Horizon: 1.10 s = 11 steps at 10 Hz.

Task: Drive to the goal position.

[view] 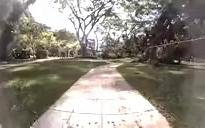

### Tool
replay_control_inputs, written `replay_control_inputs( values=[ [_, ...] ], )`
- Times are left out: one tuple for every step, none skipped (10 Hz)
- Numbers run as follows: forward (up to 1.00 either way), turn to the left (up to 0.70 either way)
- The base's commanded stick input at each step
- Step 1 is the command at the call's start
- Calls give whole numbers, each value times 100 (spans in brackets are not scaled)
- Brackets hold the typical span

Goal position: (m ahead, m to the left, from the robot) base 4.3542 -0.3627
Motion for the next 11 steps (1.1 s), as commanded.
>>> replay_control_inputs(
  values=[
    [70,0],
    [70,0],
    [70,0],
    [70,0],
    [70,0],
    [70,0],
    [70,0],
    [70,0],
    [70,0],
    [70,0],
    [70,0]
  ],
)
